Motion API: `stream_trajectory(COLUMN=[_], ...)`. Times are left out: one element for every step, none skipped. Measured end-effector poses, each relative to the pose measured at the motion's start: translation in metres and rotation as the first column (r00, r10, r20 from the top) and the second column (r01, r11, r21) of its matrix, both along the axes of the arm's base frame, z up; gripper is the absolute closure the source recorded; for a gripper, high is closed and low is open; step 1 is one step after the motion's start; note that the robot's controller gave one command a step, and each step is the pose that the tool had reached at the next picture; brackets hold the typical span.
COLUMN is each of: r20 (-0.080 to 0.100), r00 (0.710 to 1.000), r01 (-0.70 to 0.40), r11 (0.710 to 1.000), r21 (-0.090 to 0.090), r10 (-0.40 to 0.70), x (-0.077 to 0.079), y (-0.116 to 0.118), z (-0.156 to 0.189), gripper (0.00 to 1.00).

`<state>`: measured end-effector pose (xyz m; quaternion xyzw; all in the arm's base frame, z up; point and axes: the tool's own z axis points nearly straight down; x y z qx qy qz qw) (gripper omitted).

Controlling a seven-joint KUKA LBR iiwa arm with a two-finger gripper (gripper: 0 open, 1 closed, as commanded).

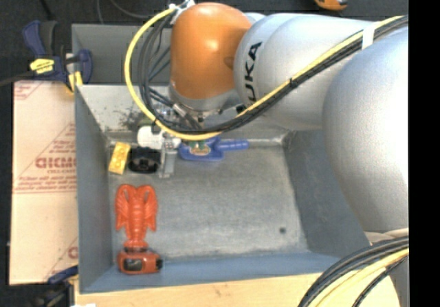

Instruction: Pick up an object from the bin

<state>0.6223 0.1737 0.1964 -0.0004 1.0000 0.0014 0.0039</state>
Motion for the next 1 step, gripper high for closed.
stream_trajectory(r20=[-0.011], r00=[1.000], r01=[0.027], r11=[1.000], r21=[-0.002], r10=[-0.027], x=[-0.0124], y=[-0.0021], z=[-0.0329], gripper=[0.00])
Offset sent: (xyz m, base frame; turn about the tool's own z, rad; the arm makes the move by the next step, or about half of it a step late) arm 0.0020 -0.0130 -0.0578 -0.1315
